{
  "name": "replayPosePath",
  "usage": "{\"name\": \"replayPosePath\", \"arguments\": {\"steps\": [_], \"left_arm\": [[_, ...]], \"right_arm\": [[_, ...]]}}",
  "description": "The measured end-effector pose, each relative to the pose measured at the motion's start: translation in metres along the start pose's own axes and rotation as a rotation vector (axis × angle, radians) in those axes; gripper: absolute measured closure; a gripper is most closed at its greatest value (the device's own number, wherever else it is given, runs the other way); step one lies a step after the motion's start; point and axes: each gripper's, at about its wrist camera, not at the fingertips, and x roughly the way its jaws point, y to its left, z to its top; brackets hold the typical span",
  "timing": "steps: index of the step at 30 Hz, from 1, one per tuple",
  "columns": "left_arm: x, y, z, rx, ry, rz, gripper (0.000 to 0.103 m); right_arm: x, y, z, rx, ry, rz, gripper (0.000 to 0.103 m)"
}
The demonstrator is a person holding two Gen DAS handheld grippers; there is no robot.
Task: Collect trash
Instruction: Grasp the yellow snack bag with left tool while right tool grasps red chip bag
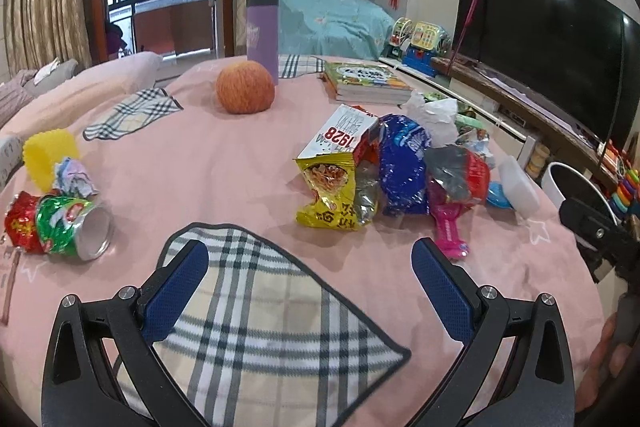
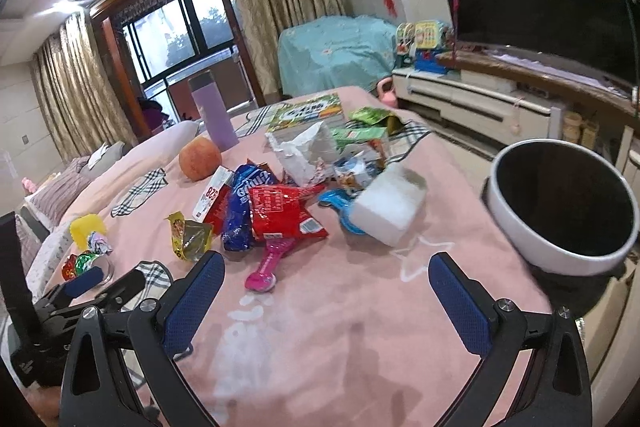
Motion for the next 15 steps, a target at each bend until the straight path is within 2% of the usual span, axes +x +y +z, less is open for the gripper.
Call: {"name": "replayPosePath", "arguments": {"steps": [7,12,15], "left_arm": [[0.027,0.004,0.014,-0.015,0.037,-0.006,0.004],[0.048,0.004,0.02,-0.022,0.082,-0.016,0.007],[0.06,0.002,0.023,-0.026,0.109,-0.028,0.015]], "right_arm": [[0.038,0.009,0.01,0.006,0.063,0.047,0.015],[0.062,0.012,0.017,0.019,0.108,0.092,0.017],[0.076,0.014,0.019,0.014,0.135,0.097,0.018]]}}
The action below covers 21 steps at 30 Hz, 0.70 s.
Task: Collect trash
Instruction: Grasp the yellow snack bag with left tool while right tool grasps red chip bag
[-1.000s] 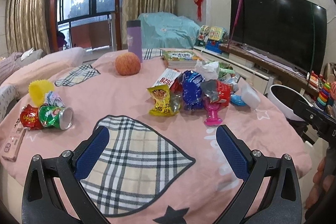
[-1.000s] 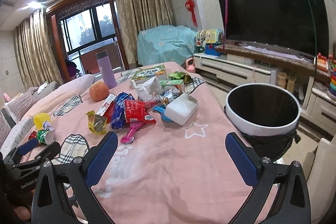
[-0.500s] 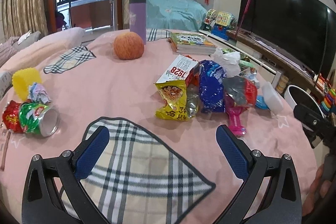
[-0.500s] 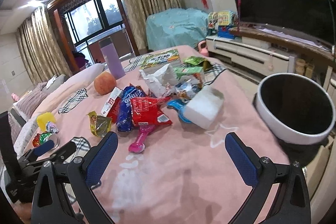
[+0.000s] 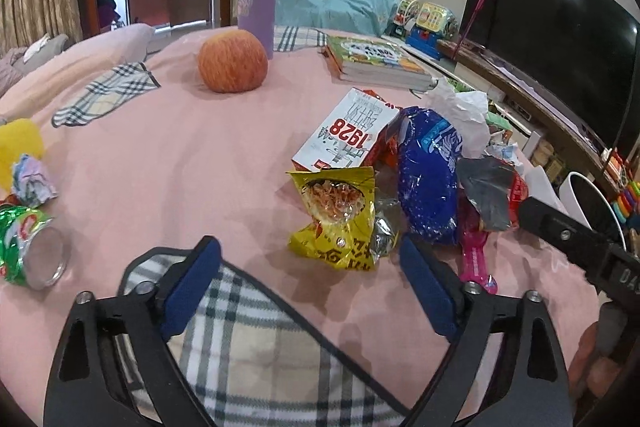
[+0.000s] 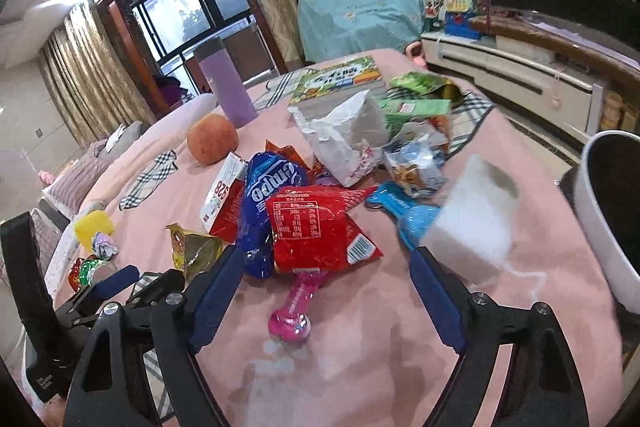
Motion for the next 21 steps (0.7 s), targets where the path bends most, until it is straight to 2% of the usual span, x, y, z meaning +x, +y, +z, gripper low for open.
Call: {"name": "replayPosePath", "arguments": {"steps": [3,5,6,7,8,10,12,21], "left_arm": [[0.008,-0.003,0.0,0.014,0.021,-0.005,0.033],[0.012,-0.005,-0.001,0.019,0.038,-0.012,0.053],[0.013,-0.005,-0.002,0.019,0.044,-0.017,0.059],[0.014,-0.005,-0.002,0.016,0.047,-0.024,0.071],[0.013,-0.005,-0.002,0.014,0.044,-0.023,0.075],[0.008,-0.005,-0.004,0.015,0.028,-0.023,0.077],[0.004,-0.005,-0.004,0.017,0.018,-0.019,0.084],[-0.028,-0.024,-0.008,0.045,-0.026,-0.066,0.084]], "right_arm": [[0.013,-0.002,0.002,0.01,0.027,0.004,0.031],[0.018,-0.005,0.001,0.019,0.043,0.009,0.048],[0.02,-0.006,0.0,0.021,0.049,0.008,0.053],[0.02,-0.008,-0.001,0.022,0.051,0.003,0.061],[0.02,-0.009,-0.001,0.023,0.051,0.001,0.069],[0.018,-0.01,-0.003,0.027,0.048,0.0,0.073],[0.014,-0.011,-0.005,0.024,0.04,-0.001,0.075],[-0.02,-0.015,-0.008,0.021,-0.011,0.003,0.076]]}}
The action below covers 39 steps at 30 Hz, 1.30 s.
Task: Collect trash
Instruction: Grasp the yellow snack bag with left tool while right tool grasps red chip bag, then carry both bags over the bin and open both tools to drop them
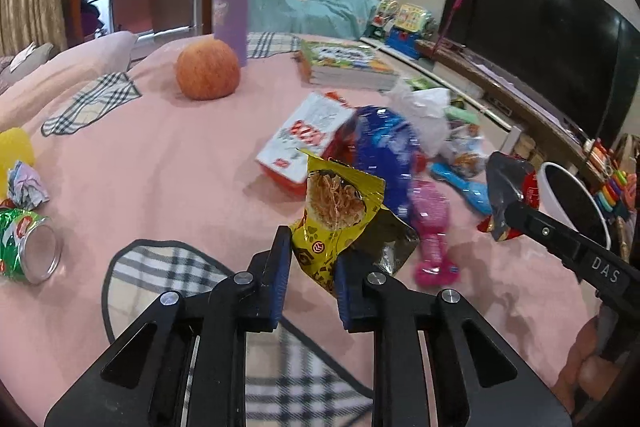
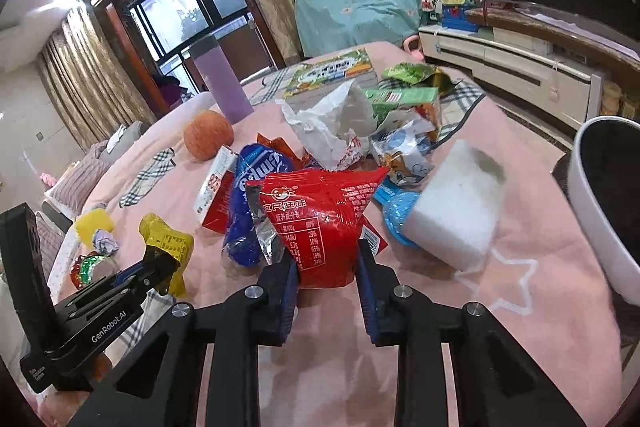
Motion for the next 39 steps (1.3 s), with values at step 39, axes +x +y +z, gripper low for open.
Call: {"name": "replayPosePath", "arguments": {"steps": [39], "left_arm": [[-0.005,-0.219,0.011,0.319,0.011,-0.297,0.084]], "right_arm": [[-0.127,-0.159,-0.014,0.208,-0.134,-0.199,0.081]]}}
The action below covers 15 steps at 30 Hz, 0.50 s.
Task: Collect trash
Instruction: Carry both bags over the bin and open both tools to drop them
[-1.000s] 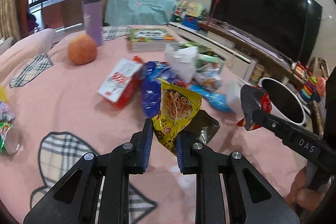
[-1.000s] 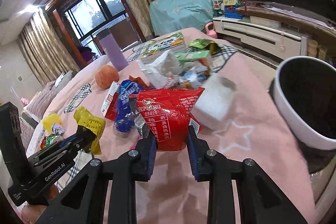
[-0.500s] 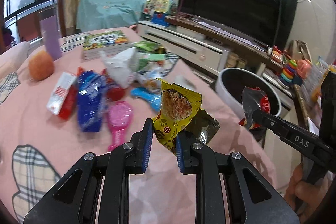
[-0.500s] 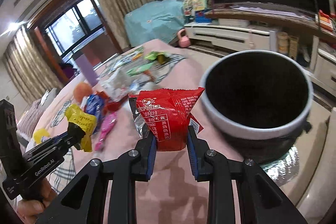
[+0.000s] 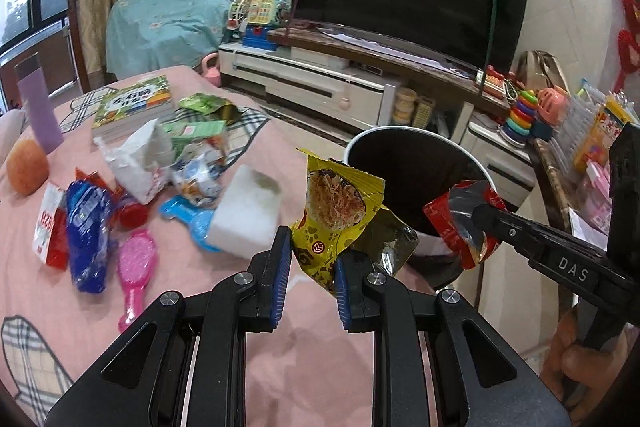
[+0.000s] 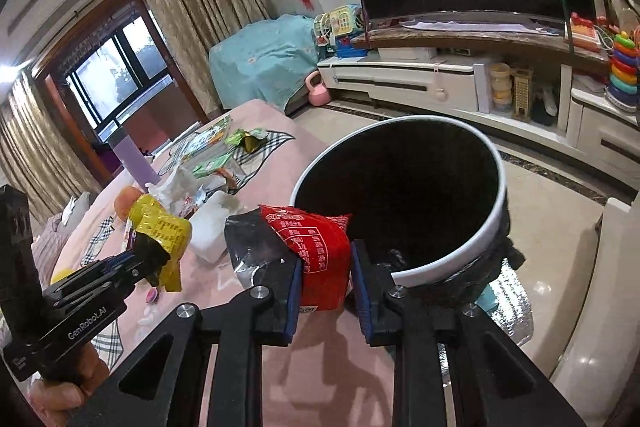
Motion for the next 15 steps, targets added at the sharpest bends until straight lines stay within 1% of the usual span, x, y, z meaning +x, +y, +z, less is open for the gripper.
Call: {"name": "replayPosePath", "arguments": {"steps": [7,15], "left_arm": [[0.01,-0.015,0.014,0.03,0.0,-0.01,0.084],[0.024,-0.033,0.027,0.055,0.006,-0.025,0.084]], "right_arm": [[-0.005,-0.014,0.006,0.019,-0.016,-0.011,0.085],[-0.007,-0.029,0.02,0.043,-0.036,-0.007,0.087]]}}
